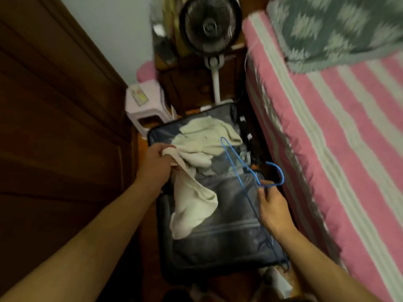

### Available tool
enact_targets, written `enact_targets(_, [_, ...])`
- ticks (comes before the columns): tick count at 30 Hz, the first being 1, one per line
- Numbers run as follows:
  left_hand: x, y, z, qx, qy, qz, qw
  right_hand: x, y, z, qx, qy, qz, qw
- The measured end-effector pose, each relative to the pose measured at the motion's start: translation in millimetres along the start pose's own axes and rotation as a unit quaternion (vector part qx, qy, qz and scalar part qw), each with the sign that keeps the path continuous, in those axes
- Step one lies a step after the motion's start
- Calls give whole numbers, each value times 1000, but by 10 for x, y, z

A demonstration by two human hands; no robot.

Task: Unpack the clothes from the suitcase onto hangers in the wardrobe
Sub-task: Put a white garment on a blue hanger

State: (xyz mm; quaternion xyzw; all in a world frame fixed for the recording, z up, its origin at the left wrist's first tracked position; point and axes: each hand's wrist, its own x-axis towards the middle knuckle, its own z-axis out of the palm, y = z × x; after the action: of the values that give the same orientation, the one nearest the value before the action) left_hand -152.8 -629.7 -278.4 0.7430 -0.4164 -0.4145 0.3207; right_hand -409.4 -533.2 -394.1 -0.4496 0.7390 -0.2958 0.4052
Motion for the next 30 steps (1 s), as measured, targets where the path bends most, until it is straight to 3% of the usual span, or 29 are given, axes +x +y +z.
enact_targets(3, [-467, 1044, -692, -41, 9, 45, 998, -344, -928, -421, -3, -24, 3, 1000])
enact_targets(7, [-1134, 2142, -1505, -88, -21, 133, 987, -791, -2152, -889, 69, -20, -59, 996])
enact_targets(11, [-1600, 2682, -2081, -53, -13, 229, 972, -1120, -3109, -1122, 158, -44, -142, 976])
enact_targets(14, [-1735, 2862, -2195, -54, 23, 213, 975, -1419, -3619, -1141, 225, -127, -161, 952])
enact_targets(16, [-1817, 2918, -2190, -51, 69, 199, 976, -1634, -3727, -1076, 239, -156, -164, 944])
enact_targets(18, [-1897, 2912, -2135, -63, 92, 172, 979, -1806, -3700, -974, 200, -100, -183, 957])
enact_targets(21, [-1995, 2812, -1924, -167, 39, 103, 980, -1849, -3545, -825, 80, -17, -185, 979])
enact_targets(24, [-2015, 2666, -1769, -209, 2, 67, 976, -1641, -3328, -873, 31, 6, -128, 991])
enact_targets(28, [-1936, 2360, -1934, -34, 14, 132, 991, -1374, -3209, -1302, 4, 14, -115, 993])
enact_targets(30, [-1895, 2154, -2072, 94, 24, 189, 977, -1345, -3339, -1534, 37, 5, -133, 990])
